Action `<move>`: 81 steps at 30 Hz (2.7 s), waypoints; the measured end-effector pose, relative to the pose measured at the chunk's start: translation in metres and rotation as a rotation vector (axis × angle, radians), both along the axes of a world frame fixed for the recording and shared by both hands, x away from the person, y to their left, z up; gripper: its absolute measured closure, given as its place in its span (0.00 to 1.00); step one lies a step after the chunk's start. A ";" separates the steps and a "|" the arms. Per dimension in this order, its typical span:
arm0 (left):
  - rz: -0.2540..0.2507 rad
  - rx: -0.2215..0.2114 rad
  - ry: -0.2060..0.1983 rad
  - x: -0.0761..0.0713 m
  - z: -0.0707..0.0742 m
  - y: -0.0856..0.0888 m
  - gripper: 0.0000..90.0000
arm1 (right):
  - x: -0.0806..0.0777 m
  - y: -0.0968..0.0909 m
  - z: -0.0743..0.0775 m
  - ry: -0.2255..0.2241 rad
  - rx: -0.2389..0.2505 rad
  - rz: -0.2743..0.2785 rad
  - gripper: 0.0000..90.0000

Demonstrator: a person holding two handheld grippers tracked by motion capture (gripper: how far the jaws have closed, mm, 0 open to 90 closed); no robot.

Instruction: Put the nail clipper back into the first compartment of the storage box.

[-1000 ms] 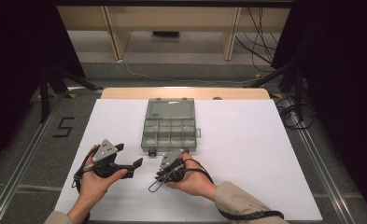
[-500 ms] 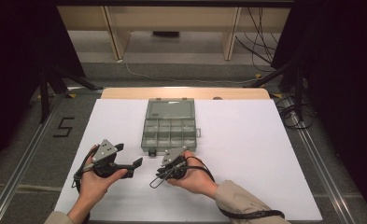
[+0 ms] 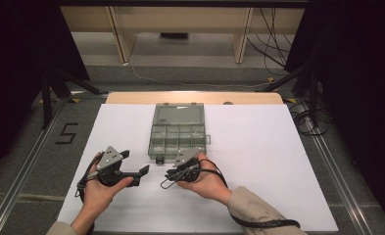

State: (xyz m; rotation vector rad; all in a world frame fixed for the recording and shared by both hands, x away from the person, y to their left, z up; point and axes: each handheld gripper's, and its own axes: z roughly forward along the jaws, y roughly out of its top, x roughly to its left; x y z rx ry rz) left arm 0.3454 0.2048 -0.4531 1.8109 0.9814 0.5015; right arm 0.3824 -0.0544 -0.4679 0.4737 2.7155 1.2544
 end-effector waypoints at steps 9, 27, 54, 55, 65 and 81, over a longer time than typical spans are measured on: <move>0.000 -0.002 -0.003 0.000 0.000 0.000 0.09 | 0.004 -0.004 0.008 -0.015 0.034 -0.031 0.90; -0.001 -0.017 0.004 0.000 -0.001 -0.001 0.08 | 0.019 -0.011 0.034 -0.043 0.118 -0.097 0.90; -0.002 -0.017 0.004 0.000 -0.001 -0.001 0.09 | 0.041 0.001 0.050 -0.075 0.169 -0.156 0.90; -0.001 -0.018 0.004 0.000 -0.001 -0.001 0.09 | 0.042 0.002 0.051 -0.082 0.174 -0.161 0.90; -0.003 -0.020 0.004 0.000 -0.001 -0.001 0.09 | 0.049 0.010 0.052 -0.079 0.175 -0.169 0.90; -0.008 -0.032 0.015 0.000 -0.002 -0.002 0.09 | 0.064 0.017 0.054 -0.092 0.187 -0.198 0.90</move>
